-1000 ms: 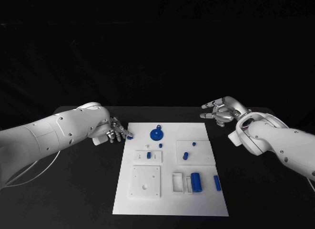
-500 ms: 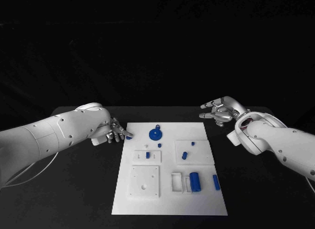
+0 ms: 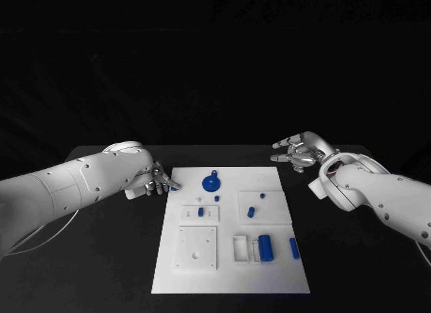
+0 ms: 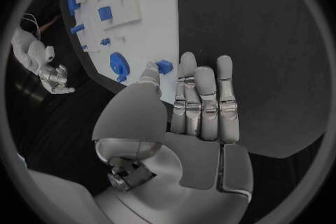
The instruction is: Assemble the parts on the task board
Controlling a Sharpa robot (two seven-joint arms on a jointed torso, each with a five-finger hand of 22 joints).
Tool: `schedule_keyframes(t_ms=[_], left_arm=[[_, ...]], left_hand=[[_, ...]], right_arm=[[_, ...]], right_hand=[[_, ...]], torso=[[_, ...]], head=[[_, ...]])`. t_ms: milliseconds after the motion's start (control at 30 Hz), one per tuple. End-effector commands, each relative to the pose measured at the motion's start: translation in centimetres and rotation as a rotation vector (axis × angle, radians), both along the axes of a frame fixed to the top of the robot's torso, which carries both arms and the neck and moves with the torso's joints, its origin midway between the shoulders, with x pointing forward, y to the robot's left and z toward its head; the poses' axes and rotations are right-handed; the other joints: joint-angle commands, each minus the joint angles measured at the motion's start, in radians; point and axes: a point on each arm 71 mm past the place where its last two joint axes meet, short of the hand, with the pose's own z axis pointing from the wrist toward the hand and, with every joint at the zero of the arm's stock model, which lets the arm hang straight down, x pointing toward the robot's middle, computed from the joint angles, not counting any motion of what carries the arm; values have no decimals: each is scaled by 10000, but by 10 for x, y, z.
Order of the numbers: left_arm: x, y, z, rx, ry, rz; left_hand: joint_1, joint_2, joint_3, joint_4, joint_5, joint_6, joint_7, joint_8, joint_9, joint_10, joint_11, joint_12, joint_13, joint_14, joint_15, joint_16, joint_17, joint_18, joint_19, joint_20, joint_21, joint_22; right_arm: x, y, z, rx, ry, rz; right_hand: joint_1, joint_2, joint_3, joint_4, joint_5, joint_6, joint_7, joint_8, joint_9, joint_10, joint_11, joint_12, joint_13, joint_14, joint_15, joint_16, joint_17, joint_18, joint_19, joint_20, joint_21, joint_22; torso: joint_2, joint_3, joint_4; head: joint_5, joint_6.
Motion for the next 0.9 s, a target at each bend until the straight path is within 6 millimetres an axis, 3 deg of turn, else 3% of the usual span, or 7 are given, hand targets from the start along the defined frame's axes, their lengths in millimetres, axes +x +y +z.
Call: schedule_keyframes(t_ms=[33, 200, 500, 900], left_arm=[[-8, -2, -20, 355, 726, -108], [-9, -2, -22, 145, 837, -96], [-9, -1, -23, -267, 1002, -38], [-9, 4, -24, -716, 1175, 169]], left_hand=[[189, 383, -120, -266, 25, -267, 100, -121, -194, -7, 24, 0, -3, 35, 48, -21, -14, -151, 8, -11, 36, 207], [773, 1066, -464, -766, 225, -459, 171, -113, -459, -50, 51, -50, -34, 14, 66, -82, -47, -149, -23, 9, -9, 204], [1399, 1632, -546, -1056, 347, -674, 225, -127, -584, -99, 78, -101, -63, -26, 83, -114, -59, -151, -60, 24, -56, 207], [1710, 1822, -647, -1217, 433, -854, 273, -122, -601, -128, 98, -121, -77, -51, 97, -132, -70, -149, -75, 37, -84, 209]], right_arm=[[-1, 1, 0, -8, -31, 116], [-1, 1, 0, -13, -23, 114], [-1, 0, -1, -24, 11, 119], [-1, -1, -2, -39, 53, 109]], right_hand=[[-67, 12, 42, -32, 34, 16, 20, -15, 6, -60, -25, -18, 8, 52, -15, -31, 8, 111, 310, 1, 8, 770], [-67, 12, 42, -32, 34, 16, 20, -15, 6, -60, -25, -18, 8, 52, -15, -31, 8, 111, 310, 1, 8, 770], [-67, 12, 42, -32, 34, 16, 20, -15, 6, -60, -25, -18, 8, 52, -15, -31, 8, 111, 310, 1, 8, 770], [-67, 12, 42, -32, 34, 16, 20, -15, 6, -60, -25, -18, 8, 52, -15, -31, 8, 111, 310, 1, 8, 770]], torso=[[-6, -10, 20], [-11, -16, 20], [-8, -16, 21], [-11, -10, 16]], head=[[-25, -17], [-21, -14], [22, -9], [41, -6]])
